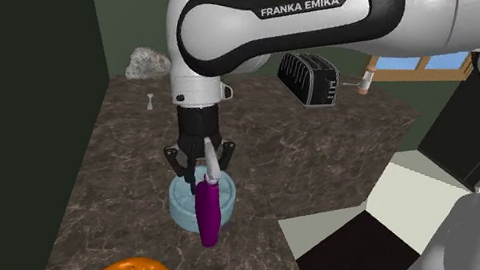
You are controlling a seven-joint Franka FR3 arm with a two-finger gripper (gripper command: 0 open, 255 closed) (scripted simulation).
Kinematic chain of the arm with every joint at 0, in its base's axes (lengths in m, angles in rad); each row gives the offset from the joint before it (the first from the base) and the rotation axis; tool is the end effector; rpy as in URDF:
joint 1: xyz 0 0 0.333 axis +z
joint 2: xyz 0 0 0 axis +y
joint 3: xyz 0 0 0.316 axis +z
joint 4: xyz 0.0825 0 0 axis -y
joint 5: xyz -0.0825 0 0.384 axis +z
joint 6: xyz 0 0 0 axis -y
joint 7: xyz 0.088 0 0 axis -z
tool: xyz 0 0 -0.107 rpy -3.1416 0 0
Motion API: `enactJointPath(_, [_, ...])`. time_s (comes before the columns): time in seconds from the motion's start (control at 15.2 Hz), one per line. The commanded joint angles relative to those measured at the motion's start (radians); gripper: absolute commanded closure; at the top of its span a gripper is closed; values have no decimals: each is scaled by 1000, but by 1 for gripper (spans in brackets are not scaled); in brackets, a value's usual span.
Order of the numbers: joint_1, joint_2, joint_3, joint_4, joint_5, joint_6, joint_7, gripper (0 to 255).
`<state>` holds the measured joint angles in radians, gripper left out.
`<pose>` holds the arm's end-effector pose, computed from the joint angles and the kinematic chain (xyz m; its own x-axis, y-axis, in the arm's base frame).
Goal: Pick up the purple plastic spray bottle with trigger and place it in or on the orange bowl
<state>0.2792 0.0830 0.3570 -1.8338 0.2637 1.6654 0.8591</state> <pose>0.4353 0.3477 0.4697 0.8933 -0.2569 -0.3687 -0.2731 -0.9620 0.0087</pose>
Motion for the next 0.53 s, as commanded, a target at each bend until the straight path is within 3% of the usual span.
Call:
enactJointPath(0.0, [29,61,22,62,-11,11,54,255])
enactJointPath(0.46, [143,251,71,277,-63,19,223,255])
